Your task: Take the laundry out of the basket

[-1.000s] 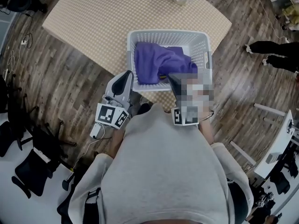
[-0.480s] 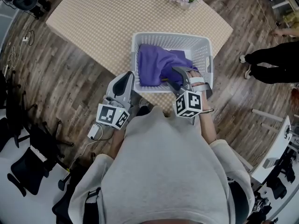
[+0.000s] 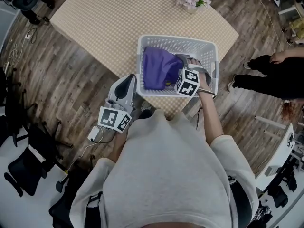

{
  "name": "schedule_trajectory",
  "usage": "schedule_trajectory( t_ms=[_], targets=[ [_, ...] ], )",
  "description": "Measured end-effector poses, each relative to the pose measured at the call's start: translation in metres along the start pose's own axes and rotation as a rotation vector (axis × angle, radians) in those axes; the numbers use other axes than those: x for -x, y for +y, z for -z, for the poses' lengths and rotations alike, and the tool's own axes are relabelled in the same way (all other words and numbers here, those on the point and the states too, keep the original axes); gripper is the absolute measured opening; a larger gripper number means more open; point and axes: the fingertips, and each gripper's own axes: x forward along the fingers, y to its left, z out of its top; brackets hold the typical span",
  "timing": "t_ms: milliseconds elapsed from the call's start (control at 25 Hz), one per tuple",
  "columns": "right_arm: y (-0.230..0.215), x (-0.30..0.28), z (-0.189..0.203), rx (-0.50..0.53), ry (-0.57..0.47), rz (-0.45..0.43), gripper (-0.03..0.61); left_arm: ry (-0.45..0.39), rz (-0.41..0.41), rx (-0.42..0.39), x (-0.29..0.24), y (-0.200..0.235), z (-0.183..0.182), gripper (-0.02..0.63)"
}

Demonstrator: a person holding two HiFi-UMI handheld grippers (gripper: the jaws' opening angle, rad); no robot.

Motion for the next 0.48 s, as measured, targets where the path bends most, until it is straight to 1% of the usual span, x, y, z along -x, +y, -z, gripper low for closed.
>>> schedule_trajectory(
  t_ms=[200, 280, 360, 480],
  targets=[
    [-0.010, -0.044, 0.002, 0.011, 0.064, -0.068, 0.597, 0.003, -0.027, -0.002, 0.007, 0.009, -0.001, 0.010],
    [-0.007, -0.069, 0.004, 0.009, 0.095, -0.117, 0.597, 0.005, -0.036, -0.003, 0.009, 0.011, -0.001, 0.009],
    [0.002, -0.093, 0.012, 0.023, 0.148, -0.172, 0.597, 0.008, -0.044, -0.003, 0.012, 0.012, -0.001, 0.009],
    [0.012, -0.114, 0.020, 0.027, 0.200, -0.260, 0.597, 0.009, -0.055, -0.002, 0.016, 0.015, -0.002, 0.009]
  ],
)
